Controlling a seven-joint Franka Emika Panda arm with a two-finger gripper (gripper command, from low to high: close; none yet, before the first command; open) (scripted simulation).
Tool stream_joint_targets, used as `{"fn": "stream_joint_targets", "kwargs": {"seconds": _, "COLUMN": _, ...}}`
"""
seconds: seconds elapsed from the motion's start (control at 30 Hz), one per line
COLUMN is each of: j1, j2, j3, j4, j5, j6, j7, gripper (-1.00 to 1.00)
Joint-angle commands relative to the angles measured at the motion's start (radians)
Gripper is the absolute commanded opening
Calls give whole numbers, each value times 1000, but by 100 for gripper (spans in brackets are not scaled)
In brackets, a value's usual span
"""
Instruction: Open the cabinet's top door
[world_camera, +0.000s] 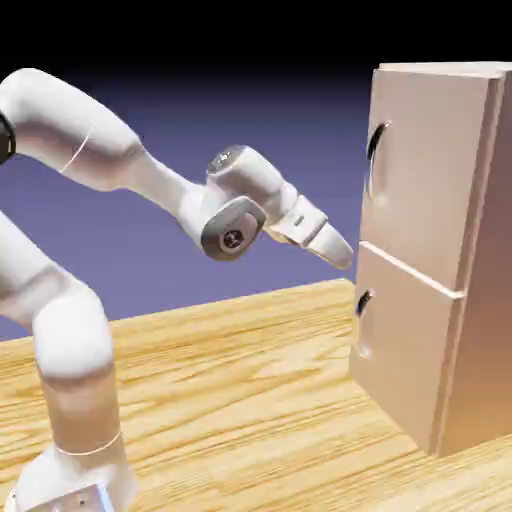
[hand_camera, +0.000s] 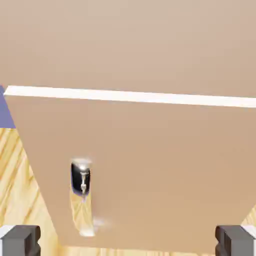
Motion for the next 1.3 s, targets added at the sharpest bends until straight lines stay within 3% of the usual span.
{"fn": "stream_joint_targets", "kwargs": {"seconds": 0.0, "j1": -24, "j2": -18, "j3": 20, "j4": 6, "j5": 44, "j6": -10, "j7": -19, "gripper": 0}}
{"fn": "stream_joint_targets", "kwargs": {"seconds": 1.27, "j1": -928, "j2": -708, "j3": 793, "j4": 242, "j5": 1696, "j6": -393, "j7": -744, "gripper": 0}}
